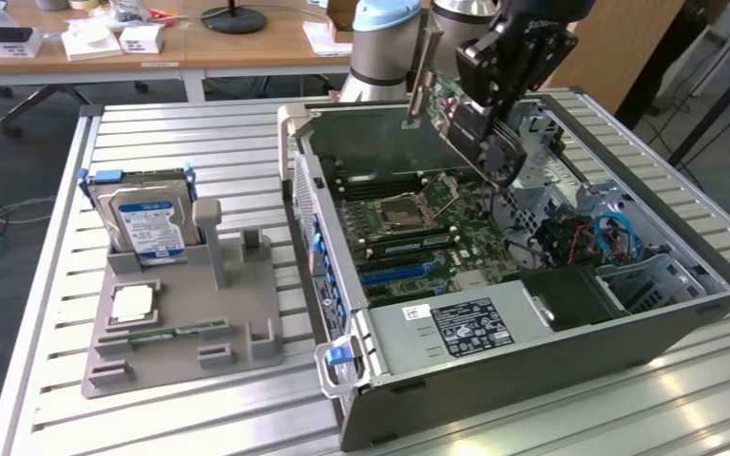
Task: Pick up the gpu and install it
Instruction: 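Insert the gpu into the slot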
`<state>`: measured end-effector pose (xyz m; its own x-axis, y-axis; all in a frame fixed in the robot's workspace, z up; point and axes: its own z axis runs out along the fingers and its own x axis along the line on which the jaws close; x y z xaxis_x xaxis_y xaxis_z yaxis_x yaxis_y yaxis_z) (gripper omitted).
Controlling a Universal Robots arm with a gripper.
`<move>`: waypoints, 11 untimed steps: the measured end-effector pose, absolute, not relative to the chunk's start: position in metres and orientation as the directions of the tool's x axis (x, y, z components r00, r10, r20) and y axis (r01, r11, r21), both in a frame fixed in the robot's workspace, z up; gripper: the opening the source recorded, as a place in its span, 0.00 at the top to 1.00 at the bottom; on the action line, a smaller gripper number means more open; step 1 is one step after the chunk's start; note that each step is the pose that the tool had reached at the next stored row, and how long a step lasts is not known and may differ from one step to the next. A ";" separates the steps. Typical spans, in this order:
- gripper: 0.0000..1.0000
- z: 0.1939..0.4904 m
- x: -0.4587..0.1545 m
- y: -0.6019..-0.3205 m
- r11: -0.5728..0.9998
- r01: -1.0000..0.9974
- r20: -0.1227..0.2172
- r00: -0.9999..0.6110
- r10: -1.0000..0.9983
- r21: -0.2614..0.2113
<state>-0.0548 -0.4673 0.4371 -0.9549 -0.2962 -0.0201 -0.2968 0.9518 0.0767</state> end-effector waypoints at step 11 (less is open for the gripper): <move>0.74 0.437 -0.055 -0.467 0.874 -0.480 -0.020 -0.877 -0.480 0.075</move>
